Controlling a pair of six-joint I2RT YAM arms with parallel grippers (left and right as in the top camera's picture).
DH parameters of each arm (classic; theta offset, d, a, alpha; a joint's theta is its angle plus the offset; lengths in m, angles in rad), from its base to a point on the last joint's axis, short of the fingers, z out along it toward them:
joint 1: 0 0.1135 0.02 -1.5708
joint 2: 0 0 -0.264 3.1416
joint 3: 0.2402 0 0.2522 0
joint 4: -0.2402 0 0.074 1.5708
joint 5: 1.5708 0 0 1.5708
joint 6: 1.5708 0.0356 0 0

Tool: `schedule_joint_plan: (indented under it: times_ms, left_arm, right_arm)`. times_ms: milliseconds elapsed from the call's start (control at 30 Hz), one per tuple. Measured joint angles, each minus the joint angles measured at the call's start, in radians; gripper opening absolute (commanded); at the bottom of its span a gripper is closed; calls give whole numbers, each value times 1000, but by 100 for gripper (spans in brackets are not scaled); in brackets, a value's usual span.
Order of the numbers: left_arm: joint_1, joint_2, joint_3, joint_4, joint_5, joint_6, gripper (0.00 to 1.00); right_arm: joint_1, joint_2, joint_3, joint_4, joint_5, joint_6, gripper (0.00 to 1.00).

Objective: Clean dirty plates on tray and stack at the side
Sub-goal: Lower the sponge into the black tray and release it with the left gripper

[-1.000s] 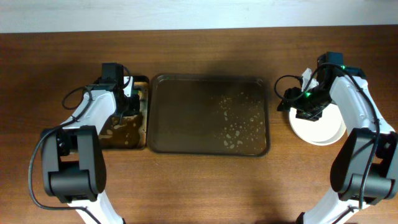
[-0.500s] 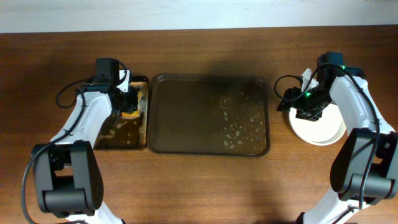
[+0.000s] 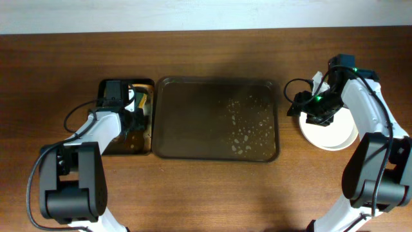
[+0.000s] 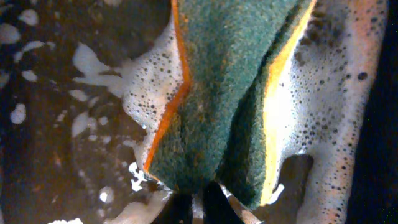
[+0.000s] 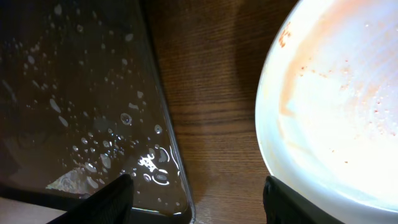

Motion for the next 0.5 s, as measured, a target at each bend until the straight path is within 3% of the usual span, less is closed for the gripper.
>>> schedule_joint_plan:
  times_ms: [200, 333, 500]
  left_arm:
    - [0, -30, 30, -48, -1, 0, 5]
    - [0, -152, 65, -12, -1, 0, 12]
    - [0, -166, 77, 93, -1, -8, 22]
  right_arm:
    - [0, 0, 0, -2, 0, 0, 67]
    - [0, 0, 0, -2, 0, 0, 67]
    - [0, 0, 0, -2, 0, 0, 67]
